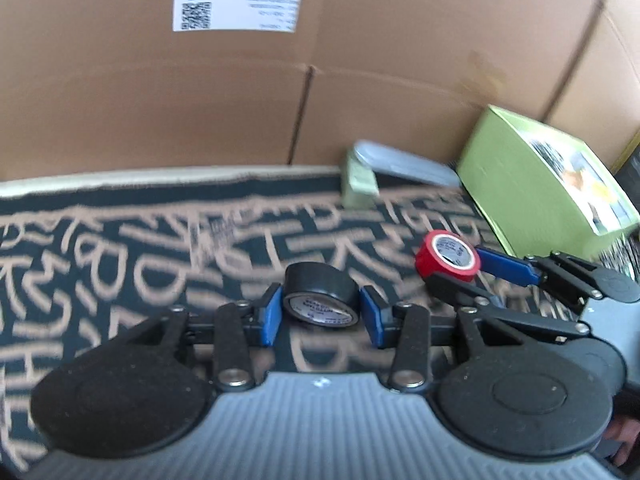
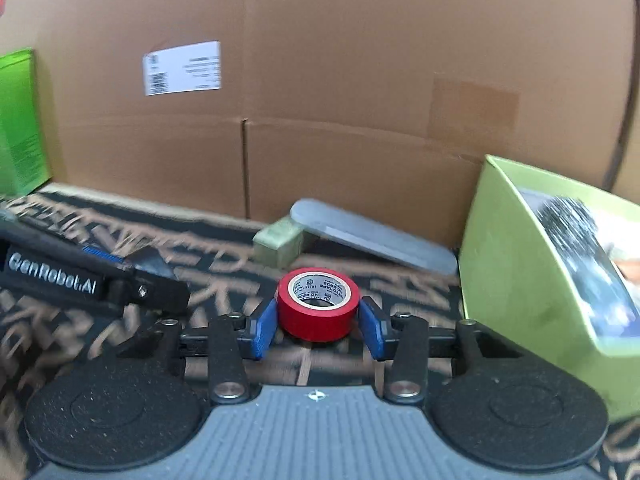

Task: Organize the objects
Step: 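Grasp the black tape roll with the left tool while the right tool grasps the red tape roll, then carry both tape rolls into the lime-green box and open both tools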

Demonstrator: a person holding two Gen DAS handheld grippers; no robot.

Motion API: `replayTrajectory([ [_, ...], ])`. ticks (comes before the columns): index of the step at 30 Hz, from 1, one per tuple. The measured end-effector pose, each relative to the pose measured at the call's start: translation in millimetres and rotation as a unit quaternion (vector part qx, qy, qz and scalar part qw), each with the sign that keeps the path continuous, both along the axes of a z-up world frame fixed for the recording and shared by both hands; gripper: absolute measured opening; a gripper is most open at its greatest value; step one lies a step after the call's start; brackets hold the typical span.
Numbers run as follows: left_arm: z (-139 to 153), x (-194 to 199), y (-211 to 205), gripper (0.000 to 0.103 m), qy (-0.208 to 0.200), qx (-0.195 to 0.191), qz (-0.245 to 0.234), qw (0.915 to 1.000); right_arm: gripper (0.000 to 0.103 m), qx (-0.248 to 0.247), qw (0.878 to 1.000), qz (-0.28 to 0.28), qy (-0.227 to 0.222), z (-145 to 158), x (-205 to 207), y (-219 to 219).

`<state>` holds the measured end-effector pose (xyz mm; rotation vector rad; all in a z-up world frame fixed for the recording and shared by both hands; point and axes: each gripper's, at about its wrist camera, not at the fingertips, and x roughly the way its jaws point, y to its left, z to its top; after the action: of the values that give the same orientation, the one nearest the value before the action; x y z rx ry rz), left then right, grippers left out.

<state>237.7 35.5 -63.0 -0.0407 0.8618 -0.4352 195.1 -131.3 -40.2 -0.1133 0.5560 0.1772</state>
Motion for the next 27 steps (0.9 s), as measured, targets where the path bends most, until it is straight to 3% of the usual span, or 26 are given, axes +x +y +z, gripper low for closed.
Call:
replayTrajectory([
  [8,7,-79,-12,0.042,-0.003,0.032,-0.084,0.9960,0.049,0.018,0.999,0.028,0.016,0,-108,-31],
  [11,8,-86,-17,0.055,-0.014,0.044,-0.079,0.9958,0.050,0.008,0.999,0.035,0.012,0,-136,-31],
  [14,7,-84,-23,0.055,-0.015,0.055,-0.069,0.9960,0.061,0.013,0.999,0.046,0.001,-1,-143,-31],
  [20,8,-79,-26,0.064,-0.012,0.062,-0.053,0.9966,0.061,0.009,0.999,0.036,0.004,-2,-137,-30],
  [22,6,-76,-28,0.061,-0.011,0.068,-0.057,0.9960,0.061,0.013,0.999,0.037,0.009,-3,-133,-30],
  [24,5,-76,-31,0.048,-0.018,0.079,-0.058,0.9950,0.060,0.017,0.999,0.035,0.013,-4,-131,-30],
  [27,7,-75,-33,0.045,-0.014,0.080,-0.057,0.9950,0.051,0.027,0.999,0.028,0.023,-6,-128,-33],
])
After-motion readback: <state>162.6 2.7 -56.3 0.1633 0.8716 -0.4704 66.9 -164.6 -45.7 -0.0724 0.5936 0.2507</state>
